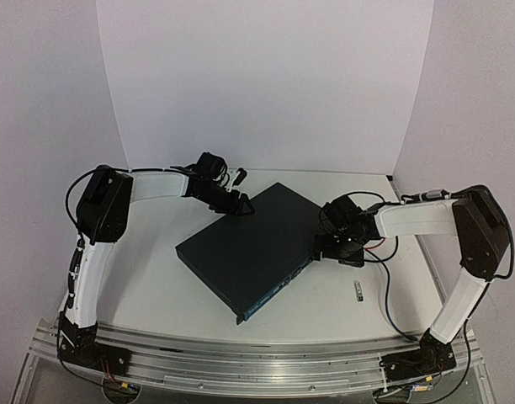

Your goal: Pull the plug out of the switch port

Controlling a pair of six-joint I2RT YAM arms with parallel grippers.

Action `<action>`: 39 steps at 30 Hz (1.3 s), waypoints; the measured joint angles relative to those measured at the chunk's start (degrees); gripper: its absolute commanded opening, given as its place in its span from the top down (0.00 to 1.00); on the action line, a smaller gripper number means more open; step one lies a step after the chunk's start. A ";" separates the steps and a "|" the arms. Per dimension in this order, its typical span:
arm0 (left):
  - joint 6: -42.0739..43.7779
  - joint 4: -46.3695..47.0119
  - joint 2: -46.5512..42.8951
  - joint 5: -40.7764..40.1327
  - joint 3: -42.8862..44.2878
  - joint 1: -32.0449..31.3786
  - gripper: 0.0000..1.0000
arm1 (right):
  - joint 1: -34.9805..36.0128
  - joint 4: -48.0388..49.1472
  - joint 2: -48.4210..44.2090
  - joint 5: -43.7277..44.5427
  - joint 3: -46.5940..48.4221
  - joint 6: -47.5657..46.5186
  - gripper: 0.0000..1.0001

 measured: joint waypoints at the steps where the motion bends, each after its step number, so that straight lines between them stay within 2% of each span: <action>1: 0.01 0.00 0.00 -0.01 0.00 0.00 0.30 | 0.00 -0.06 -0.01 0.00 0.01 0.31 0.02; 39: 0.13 -1.29 0.39 0.14 1.05 0.00 0.30 | 0.13 -1.22 -0.66 -2.91 -0.33 15.05 0.02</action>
